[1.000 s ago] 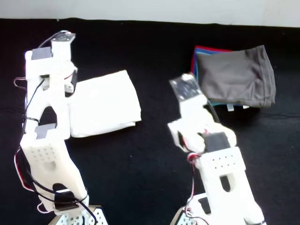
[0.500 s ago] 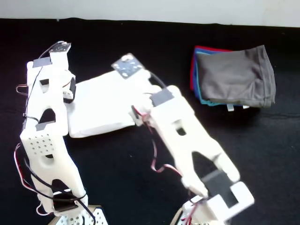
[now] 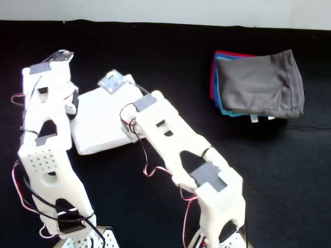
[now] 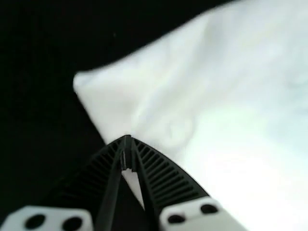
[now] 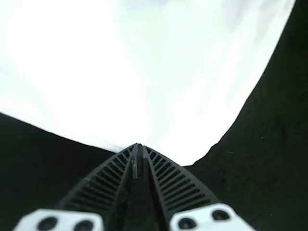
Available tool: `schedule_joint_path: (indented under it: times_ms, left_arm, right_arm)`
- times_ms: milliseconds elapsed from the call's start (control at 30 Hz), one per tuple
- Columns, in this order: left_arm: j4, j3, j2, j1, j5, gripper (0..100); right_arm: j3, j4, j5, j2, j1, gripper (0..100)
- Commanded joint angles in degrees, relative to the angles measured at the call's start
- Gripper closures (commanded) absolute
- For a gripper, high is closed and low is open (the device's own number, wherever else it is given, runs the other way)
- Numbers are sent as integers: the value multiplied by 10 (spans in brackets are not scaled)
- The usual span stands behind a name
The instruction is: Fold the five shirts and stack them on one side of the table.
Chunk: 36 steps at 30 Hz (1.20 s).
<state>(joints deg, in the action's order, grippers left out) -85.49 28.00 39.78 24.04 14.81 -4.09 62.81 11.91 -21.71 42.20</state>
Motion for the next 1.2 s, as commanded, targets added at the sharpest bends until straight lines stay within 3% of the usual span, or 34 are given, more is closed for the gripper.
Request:
schedule_joint_path:
  times_ms: [0, 400, 700, 900, 1167]
  left_arm:
    - [-26, -17, -75, 13, 6, 990]
    - [63, -319, -321, 16, 6, 990]
    - [196, -572, -509, -60, -21, 990]
    - [238, -612, -541, -87, -52, 990]
    - [247, -645, -540, -88, -66, 990]
  right_arm:
    - [-26, 20, -2, -5, 7, 991]
    - [-114, 120, -2, 68, -23, 992]
    - [-214, 45, -4, 7, -116, 992]
    - [-356, 42, -69, -98, -121, 992]
    - [-533, 33, -69, -265, -98, 992]
